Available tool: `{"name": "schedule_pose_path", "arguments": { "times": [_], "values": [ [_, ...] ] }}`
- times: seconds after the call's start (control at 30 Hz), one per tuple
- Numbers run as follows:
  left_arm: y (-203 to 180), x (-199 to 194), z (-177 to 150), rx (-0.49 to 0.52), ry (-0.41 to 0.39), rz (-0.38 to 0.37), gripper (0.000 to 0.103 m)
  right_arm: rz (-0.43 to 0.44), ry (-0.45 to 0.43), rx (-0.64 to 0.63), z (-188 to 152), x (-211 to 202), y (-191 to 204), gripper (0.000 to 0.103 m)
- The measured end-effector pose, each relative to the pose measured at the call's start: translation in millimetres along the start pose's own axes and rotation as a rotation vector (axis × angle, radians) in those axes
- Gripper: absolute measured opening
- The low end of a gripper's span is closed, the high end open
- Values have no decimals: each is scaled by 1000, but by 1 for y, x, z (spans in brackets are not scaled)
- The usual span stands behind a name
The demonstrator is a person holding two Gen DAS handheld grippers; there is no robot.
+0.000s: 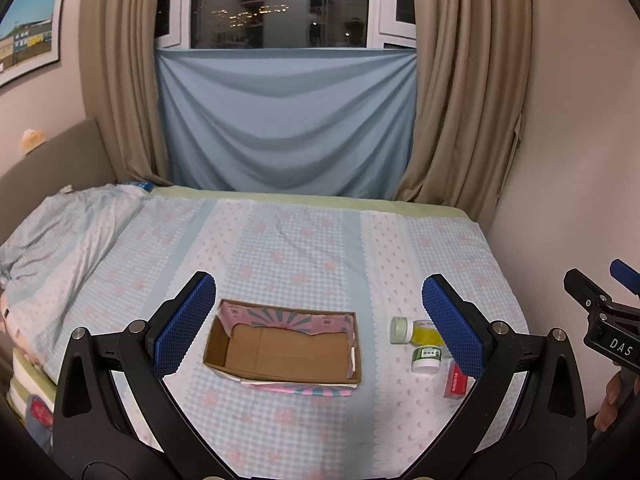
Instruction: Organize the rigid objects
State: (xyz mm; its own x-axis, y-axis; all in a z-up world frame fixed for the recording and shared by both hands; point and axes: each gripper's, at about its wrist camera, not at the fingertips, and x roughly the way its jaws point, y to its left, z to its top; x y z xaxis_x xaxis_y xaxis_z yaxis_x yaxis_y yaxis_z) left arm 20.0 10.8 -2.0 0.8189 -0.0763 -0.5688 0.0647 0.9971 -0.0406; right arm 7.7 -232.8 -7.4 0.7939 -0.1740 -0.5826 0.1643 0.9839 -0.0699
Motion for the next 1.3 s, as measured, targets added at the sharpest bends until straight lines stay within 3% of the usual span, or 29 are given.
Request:
{"name": "schedule_pose_path", "arguments": {
  "times": [0.2, 0.53, 0.87, 1.07, 1.3],
  "values": [
    [-14, 21, -3, 8, 70, -37, 102, -25, 41, 3, -2, 11, -14, 103],
    [-83, 104, -28, 18, 256, -111, 102, -48, 195, 40, -30, 72, -81, 103],
    [-156, 225, -95, 72, 496, -200, 102, -38, 371, 65, -94, 169, -139, 103],
    [-187, 302, -148, 114, 633, -272, 102, -64, 495, 130, -136, 233, -162, 103],
    [-214, 378, -207, 118, 767, -300, 102, -95, 637, 218, -180, 307, -175, 102]
  ]
}}
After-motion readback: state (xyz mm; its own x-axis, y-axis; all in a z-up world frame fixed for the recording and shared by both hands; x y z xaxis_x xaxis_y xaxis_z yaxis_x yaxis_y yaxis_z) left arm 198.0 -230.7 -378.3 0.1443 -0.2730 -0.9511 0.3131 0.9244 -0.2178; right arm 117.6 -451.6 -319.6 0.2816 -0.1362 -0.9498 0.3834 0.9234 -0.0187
